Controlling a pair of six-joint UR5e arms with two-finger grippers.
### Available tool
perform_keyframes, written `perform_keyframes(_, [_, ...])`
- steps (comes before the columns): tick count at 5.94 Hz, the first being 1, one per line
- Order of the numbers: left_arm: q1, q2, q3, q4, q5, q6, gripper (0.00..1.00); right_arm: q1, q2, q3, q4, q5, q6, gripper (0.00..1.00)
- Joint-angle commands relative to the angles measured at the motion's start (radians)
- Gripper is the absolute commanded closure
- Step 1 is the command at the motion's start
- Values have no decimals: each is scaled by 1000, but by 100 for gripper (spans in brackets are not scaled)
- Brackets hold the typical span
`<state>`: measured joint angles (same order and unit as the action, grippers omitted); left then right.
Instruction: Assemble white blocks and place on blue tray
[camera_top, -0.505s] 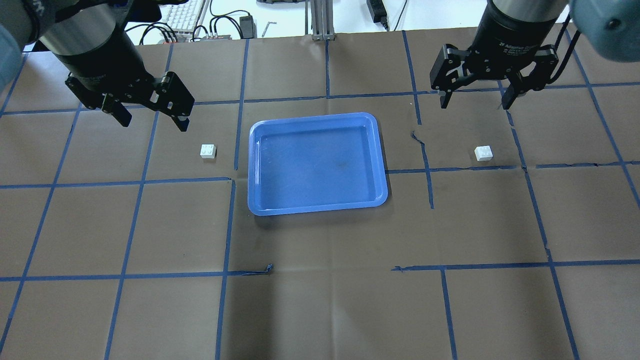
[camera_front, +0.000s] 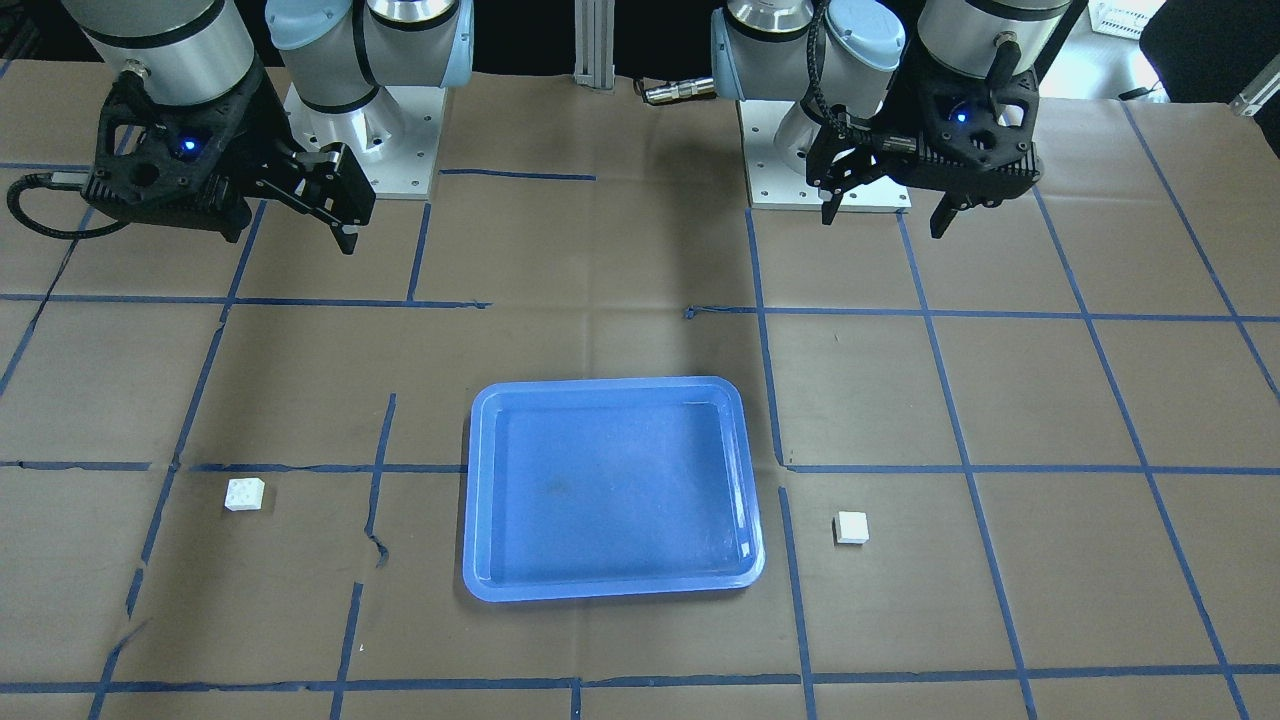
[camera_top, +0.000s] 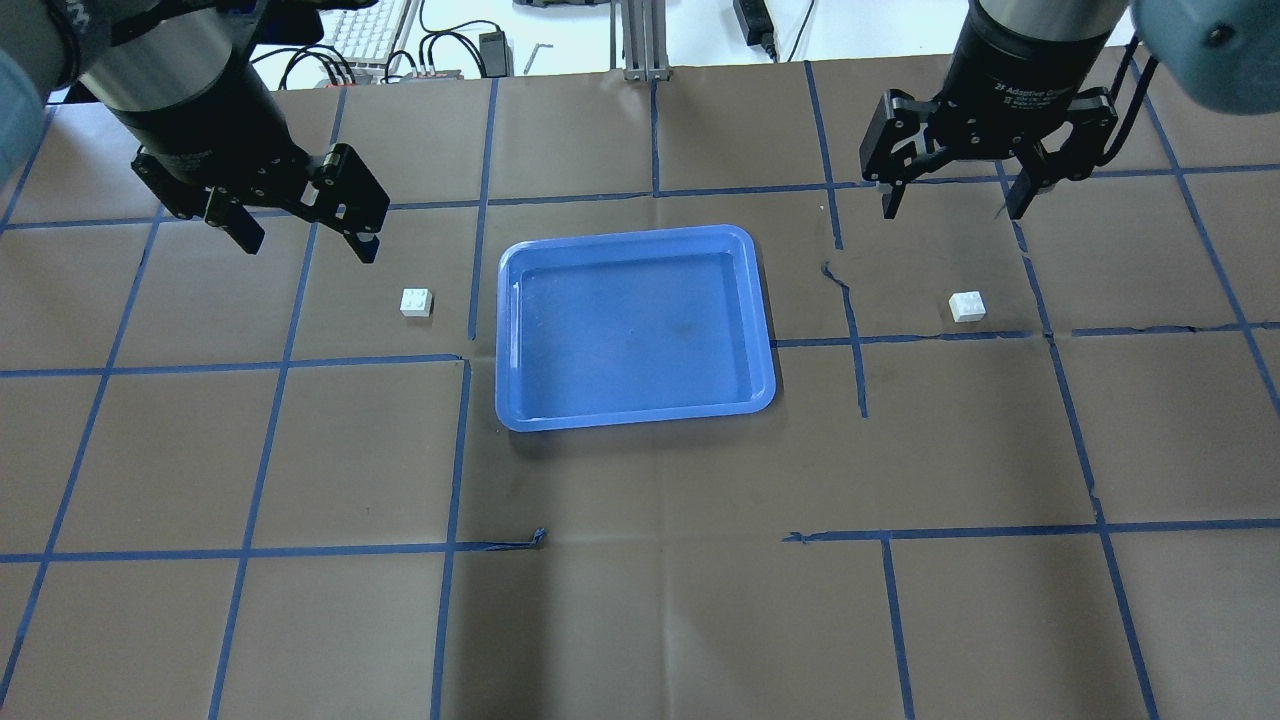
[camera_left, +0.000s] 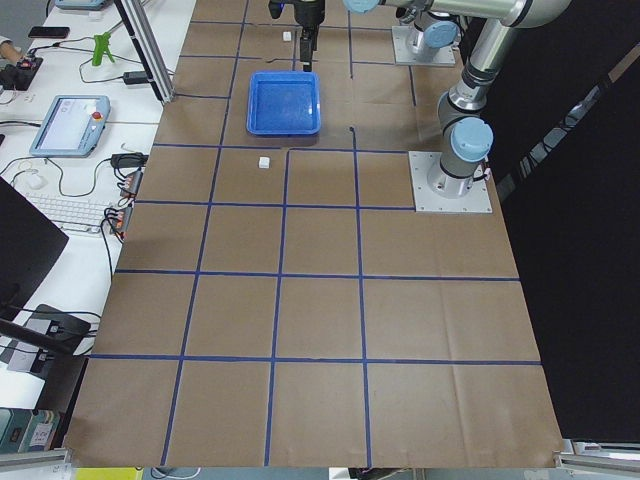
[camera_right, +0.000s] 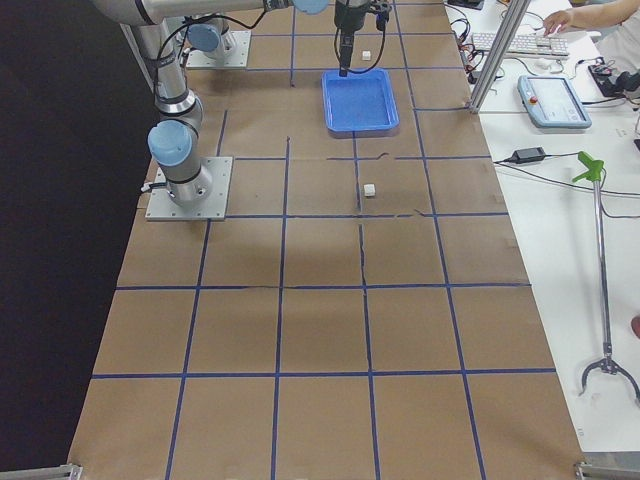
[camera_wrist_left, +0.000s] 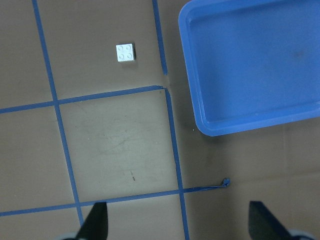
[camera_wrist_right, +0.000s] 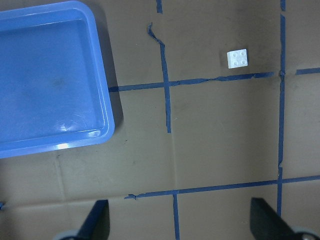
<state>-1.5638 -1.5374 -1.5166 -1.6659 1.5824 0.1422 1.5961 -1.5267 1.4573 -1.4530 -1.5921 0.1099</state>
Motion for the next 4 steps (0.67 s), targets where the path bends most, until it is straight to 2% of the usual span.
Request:
perform_keyframes(1, [7, -9, -2, 30, -4, 0, 1, -1, 0, 2, -6, 1, 2, 0])
perform_keyframes(2, [8, -33, -19, 63, -2, -3, 1, -1, 2, 5, -1, 1, 1, 0])
perform_keyframes(3, [25, -68, -71, 181, -4, 0, 1, 4, 2, 6, 9, 0, -3, 0])
perform_keyframes(4, [87, -155, -111, 306, -10, 11, 1, 2, 3, 6, 11, 3, -47, 0])
